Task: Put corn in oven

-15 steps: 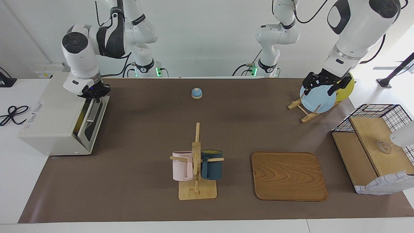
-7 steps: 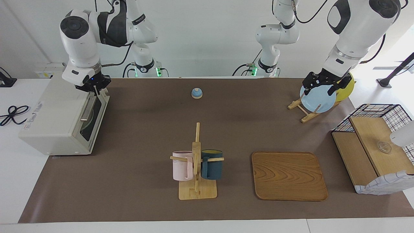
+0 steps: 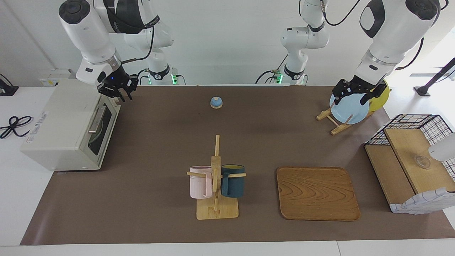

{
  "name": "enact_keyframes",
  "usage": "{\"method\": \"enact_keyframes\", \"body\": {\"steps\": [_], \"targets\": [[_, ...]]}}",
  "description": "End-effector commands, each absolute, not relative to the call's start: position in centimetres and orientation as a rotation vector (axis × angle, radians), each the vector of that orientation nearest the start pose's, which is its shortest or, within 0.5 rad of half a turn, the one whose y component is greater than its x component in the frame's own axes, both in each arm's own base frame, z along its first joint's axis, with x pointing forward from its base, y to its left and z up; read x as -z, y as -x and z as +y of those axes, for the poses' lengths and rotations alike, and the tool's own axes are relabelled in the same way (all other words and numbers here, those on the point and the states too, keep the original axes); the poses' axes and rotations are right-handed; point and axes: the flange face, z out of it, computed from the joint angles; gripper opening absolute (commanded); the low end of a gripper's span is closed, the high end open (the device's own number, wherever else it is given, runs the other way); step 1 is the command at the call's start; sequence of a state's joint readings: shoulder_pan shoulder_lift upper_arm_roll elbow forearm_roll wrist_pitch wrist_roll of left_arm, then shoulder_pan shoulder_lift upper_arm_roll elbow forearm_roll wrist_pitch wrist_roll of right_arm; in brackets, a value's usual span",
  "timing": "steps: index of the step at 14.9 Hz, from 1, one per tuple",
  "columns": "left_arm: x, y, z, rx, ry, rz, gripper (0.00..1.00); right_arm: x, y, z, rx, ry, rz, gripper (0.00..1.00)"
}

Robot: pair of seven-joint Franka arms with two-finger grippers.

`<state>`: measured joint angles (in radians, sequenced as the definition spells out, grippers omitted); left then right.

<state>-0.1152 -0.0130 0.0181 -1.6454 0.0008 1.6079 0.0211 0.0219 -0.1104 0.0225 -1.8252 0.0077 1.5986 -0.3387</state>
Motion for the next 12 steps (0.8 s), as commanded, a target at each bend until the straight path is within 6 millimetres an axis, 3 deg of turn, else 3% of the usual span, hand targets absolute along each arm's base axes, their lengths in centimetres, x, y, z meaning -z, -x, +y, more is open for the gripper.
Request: {"method": "enact_keyframes", "body": {"steps": [1,2,3,6,9,12], "targets": [[-60.2,-54.7,-5.1,-0.052,3.118,0.19,1.0,-58.2,-55.4,3.3,-0.265,3.023,-0.503,0.32],[-60.2,-54.7,-5.1,-0.052,3.118,0.19,1.0,-58.3,-56.3,3.1,-0.291,3.036,-0.482,0.59],[-60.2,-54.7,-5.1,-0.054,3.117,0.19,1.0,-58.3,-56.4,2.8,-0.289,3.042,-0.461,1.0],[-60.2,-54.7,-5.1,-0.052,3.118,0.19,1.0,-58.1,-56.3,1.0,-0.296,3.053,-0.374,1.0],[-60.2,-54.7,-5.1,-0.052,3.118,0.19,1.0,-58.6,-55.8,2.6,-0.295,3.067,-0.345,1.0],[-60.2,-54.7,-5.1,-0.052,3.118,0.19,1.0,-59.6,-55.2,2.2,-0.264,3.069,-0.308,1.0]]}}
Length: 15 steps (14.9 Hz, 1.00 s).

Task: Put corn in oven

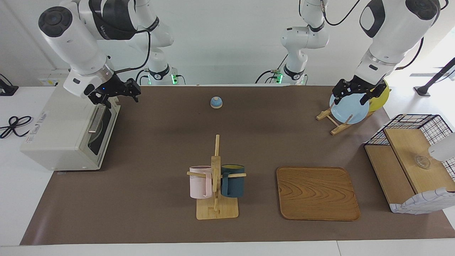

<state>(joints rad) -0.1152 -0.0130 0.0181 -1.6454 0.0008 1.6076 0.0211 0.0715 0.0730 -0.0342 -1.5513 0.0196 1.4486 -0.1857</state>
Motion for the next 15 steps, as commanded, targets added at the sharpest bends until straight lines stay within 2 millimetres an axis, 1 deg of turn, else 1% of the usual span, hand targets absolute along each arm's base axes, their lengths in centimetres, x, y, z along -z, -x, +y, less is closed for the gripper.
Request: {"method": "enact_keyframes", "body": {"steps": [1,2,3,5,6,15], "targets": [[-60.2,-54.7,-5.1,-0.054,3.117,0.19,1.0,-59.3,-54.4,2.4,-0.275,3.067,-0.312,1.0],[-60.2,-54.7,-5.2,-0.054,3.117,0.192,1.0,-59.1,-53.9,2.3,-0.266,3.067,-0.311,1.0],[-60.2,-54.7,-5.1,-0.052,3.118,0.19,1.0,-59.1,-53.8,2.4,-0.259,3.066,-0.313,1.0],[-60.2,-54.7,-5.1,-0.052,3.118,0.188,1.0,-58.9,-54.0,2.6,-0.255,3.072,-0.271,1.0],[-60.2,-54.7,-5.1,-0.052,3.118,0.188,1.0,-58.9,-54.0,2.3,-0.255,3.071,-0.243,1.0],[-60.2,-54.7,-5.1,-0.052,3.118,0.19,1.0,-59.8,-54.7,1.4,-0.21,3.077,-0.208,1.0]]}}
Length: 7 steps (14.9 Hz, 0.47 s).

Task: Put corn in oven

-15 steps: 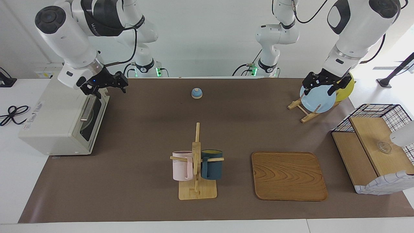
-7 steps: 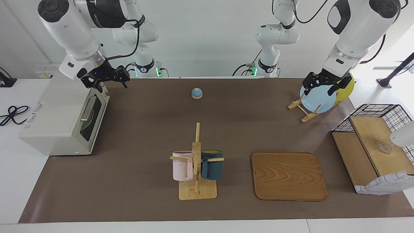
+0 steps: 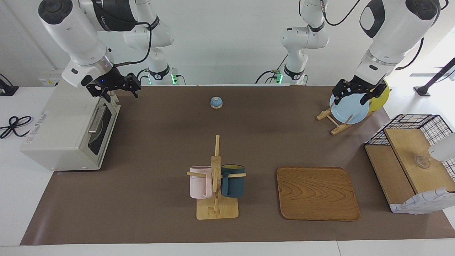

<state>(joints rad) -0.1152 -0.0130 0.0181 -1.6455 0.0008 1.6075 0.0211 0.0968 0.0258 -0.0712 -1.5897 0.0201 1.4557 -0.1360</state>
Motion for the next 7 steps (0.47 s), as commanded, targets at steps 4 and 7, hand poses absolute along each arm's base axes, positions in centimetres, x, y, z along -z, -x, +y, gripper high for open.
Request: {"method": "enact_keyframes", "body": {"steps": [4,7], "targets": [[-60.22,-54.7,-5.12,-0.052,3.118,0.19,1.0,-59.66,-54.8,0.98,-0.216,3.077,-0.196,1.0],[-60.14,-54.74,-5.12,-0.054,3.117,0.19,1.0,-59.88,-54.88,0.48,-0.213,3.077,-0.184,1.0]]}}
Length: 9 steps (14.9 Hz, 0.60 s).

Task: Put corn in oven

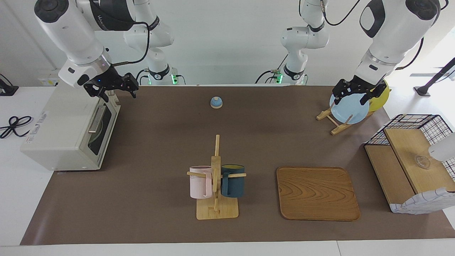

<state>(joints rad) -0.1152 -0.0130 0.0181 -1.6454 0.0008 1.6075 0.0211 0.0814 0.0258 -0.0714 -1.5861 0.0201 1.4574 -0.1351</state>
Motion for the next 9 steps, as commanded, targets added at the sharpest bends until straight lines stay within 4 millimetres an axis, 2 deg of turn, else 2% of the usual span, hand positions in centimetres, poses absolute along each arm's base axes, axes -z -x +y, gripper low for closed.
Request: {"method": "enact_keyframes", "body": {"steps": [1,9], "targets": [[-60.15,-54.69,-5.12,-0.054,3.117,0.19,1.0,-59.85,-54.91,0.48,-0.216,3.077,-0.182,1.0],[-60.22,-54.69,-5.2,-0.052,3.117,0.192,1.0,-59.86,-54.99,-0.08,-0.213,3.09,-0.172,1.0]]}}
